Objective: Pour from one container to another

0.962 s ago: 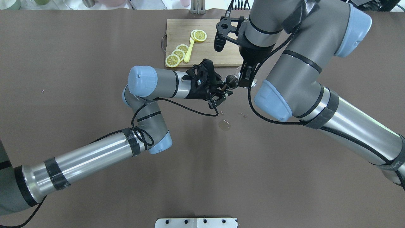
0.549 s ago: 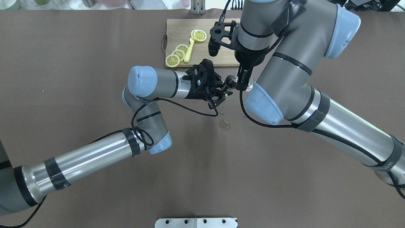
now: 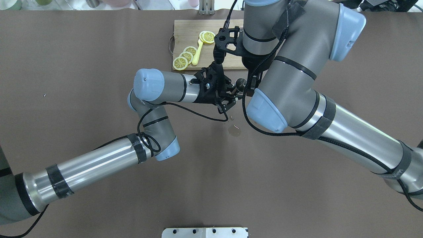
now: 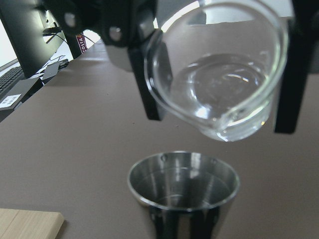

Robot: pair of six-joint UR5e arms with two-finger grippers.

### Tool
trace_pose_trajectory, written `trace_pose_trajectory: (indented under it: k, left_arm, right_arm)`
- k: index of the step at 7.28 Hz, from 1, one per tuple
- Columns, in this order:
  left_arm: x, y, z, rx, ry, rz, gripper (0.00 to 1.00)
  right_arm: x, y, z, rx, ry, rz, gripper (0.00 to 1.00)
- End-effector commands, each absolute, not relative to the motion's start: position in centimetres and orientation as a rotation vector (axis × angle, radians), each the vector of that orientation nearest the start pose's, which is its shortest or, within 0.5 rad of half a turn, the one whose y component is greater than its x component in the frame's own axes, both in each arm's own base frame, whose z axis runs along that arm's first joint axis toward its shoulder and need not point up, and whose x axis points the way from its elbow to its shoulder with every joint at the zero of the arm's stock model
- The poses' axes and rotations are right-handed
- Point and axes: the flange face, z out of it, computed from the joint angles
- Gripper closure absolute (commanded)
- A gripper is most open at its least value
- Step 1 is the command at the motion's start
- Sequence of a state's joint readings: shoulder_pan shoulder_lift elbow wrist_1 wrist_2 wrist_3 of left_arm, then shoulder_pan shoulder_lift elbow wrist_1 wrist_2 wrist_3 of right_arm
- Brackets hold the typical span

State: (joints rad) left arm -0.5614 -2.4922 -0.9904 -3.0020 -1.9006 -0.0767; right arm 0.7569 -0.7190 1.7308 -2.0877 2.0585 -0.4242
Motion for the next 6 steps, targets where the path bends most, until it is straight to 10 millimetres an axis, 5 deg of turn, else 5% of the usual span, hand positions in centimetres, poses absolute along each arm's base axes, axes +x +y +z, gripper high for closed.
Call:
trace_pose_trajectory:
  k: [1, 6]
  left_arm:
    - [60.71, -50.12, 17.3, 1.45, 1.169, 0.953, 1.0]
    - [60.68, -50.1, 17.24, 1.452, 1.17, 0.953, 1.0]
  right_arm:
    - [-41.91, -51.5, 13.41, 0.394, -0.583, -1.326, 1.0]
    - [-42.89, -51.96, 12.72, 0.369, -0.543, -1.347, 1.0]
